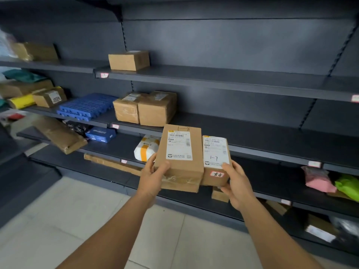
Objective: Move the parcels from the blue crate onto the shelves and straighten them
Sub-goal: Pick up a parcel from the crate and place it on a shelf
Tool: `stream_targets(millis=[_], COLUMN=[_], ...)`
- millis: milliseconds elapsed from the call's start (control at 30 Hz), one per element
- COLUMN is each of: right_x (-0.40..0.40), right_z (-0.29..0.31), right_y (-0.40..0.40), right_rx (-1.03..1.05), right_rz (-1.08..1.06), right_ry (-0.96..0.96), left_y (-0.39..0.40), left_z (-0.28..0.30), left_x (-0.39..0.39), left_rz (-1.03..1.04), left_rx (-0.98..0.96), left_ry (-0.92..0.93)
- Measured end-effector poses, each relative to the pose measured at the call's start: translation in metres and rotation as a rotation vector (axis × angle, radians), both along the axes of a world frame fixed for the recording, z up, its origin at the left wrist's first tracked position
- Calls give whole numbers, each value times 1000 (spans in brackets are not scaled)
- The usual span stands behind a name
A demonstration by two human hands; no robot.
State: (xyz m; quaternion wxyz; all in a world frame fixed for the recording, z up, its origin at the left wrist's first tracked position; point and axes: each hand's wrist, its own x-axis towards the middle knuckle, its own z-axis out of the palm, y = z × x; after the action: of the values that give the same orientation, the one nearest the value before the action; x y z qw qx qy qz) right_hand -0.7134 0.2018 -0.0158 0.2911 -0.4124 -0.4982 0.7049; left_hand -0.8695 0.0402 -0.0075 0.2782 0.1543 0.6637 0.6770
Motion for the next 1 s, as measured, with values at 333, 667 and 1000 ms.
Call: stream_targets(millis=[333,667,1000], right_x=[-108,-192,-274], right_z=[-14,-21,-42], right_y=[32,72,168], right_rx=[34,-3,13], right_rz=[-43,-110,-13], right_ry=[-99,-112,-198], left_y=[25,41,67], left_z=[-21,-41,-66], left_x=[-97,-169,-192], left_rz=[32,20,120], left_rx=[-43,-102,-195], left_ry=[-23,-31,-91])
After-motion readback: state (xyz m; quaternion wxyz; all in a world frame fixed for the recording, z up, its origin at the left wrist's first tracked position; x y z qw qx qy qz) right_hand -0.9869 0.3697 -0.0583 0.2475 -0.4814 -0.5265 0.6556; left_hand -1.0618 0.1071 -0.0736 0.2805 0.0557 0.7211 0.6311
